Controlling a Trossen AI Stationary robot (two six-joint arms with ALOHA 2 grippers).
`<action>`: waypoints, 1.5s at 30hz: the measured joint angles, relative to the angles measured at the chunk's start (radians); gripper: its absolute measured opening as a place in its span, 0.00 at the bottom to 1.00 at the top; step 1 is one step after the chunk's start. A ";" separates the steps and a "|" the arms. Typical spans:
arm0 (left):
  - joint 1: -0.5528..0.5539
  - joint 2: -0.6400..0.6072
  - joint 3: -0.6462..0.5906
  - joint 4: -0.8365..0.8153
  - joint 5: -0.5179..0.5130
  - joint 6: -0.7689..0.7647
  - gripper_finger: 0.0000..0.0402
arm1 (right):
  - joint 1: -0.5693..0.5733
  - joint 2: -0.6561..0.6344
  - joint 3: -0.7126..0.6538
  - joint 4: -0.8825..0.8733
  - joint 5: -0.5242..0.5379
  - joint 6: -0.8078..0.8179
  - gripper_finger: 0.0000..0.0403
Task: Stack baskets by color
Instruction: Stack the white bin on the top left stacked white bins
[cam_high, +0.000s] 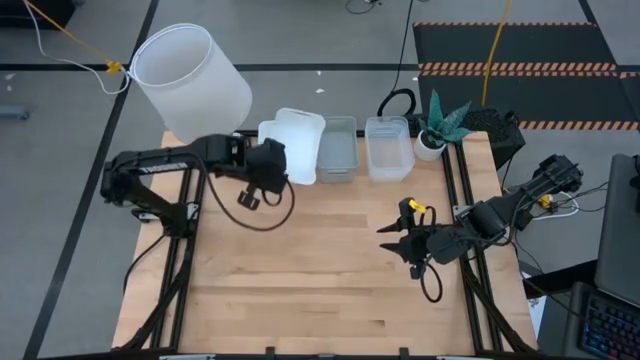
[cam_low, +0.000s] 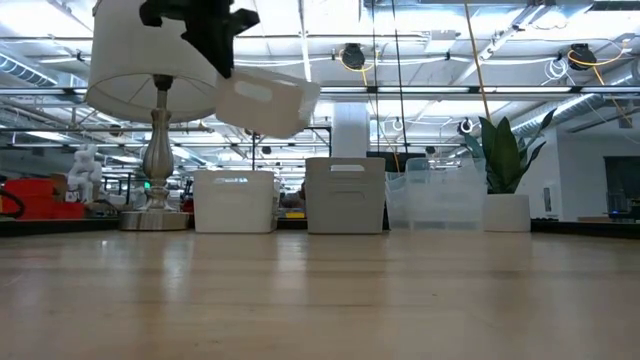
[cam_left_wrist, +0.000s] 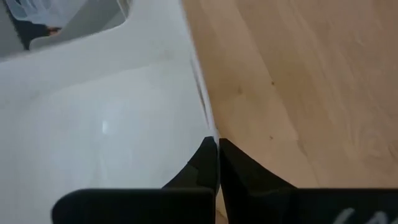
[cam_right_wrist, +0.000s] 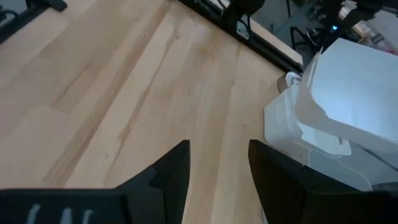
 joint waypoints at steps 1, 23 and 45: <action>0.021 -0.004 0.000 0.004 0.025 0.017 0.01 | 0.000 0.000 0.000 -0.008 0.000 0.003 0.39; 0.261 -0.007 -0.115 0.151 0.265 0.139 0.01 | 0.000 0.000 0.000 -0.030 0.000 0.026 0.39; 0.360 -0.255 -0.351 0.337 0.304 0.141 0.01 | 0.000 0.001 0.000 -0.031 0.000 0.025 0.39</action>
